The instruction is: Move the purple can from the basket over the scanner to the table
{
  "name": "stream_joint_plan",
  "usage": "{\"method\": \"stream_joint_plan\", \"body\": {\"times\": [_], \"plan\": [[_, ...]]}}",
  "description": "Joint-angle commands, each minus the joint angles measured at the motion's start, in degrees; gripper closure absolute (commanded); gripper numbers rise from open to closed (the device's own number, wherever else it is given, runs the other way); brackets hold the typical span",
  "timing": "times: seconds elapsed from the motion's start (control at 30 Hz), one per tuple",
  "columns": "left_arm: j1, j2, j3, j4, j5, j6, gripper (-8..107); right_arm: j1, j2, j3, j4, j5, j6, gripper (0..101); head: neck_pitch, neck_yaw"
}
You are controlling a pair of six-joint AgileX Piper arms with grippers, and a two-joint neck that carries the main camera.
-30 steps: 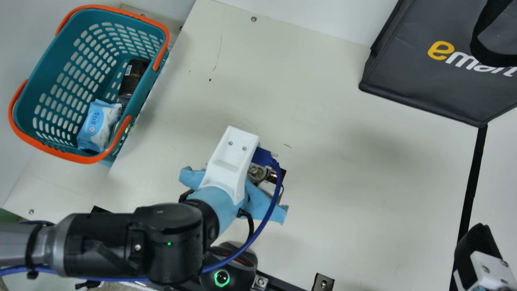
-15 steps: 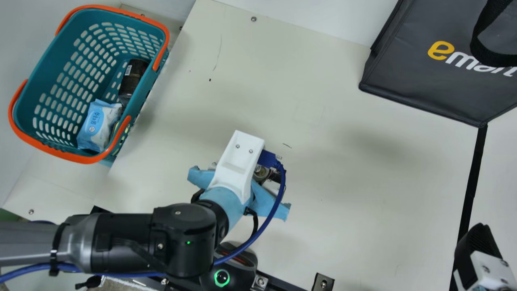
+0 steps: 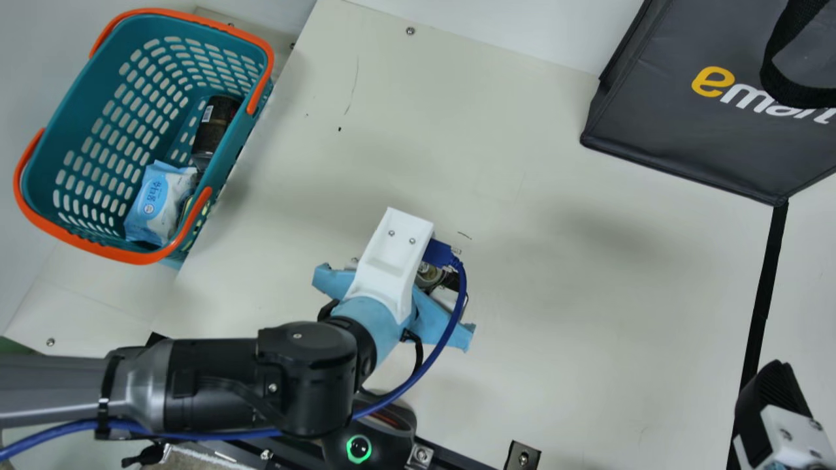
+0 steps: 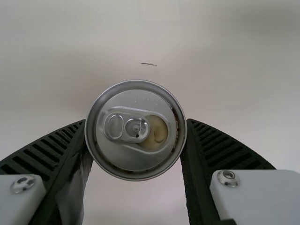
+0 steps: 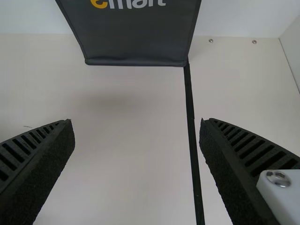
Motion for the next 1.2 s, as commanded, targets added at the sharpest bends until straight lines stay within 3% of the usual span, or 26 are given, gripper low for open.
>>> {"method": "stream_joint_plan", "body": {"times": [0.0, 0.3, 0.77, 1.17], "plan": [[0.1, 0.0, -0.1, -0.1, -0.1, 0.2, 37, 0.0, 0.0, 0.0, 0.0, 0.0, 0.0, 6, -1.7, 0.1], [0.5, -1.5, -0.6, -1.8, -0.1, 1.8, 9, 0.0, 0.0, 0.0, 0.0, 0.0, 0.0, 6, -1.7, 0.1], [7.4, -12.7, -0.8, -14.4, -3.3, 17.2, 9, 0.0, 0.0, 0.0, 0.0, -0.1, 0.0, 6, -1.7, 0.1], [18.6, -22.2, -2.0, -25.5, 0.7, 38.7, 9, 0.0, 0.0, 0.0, 0.0, -0.1, 0.0, 6, -1.7, 0.1]]}}
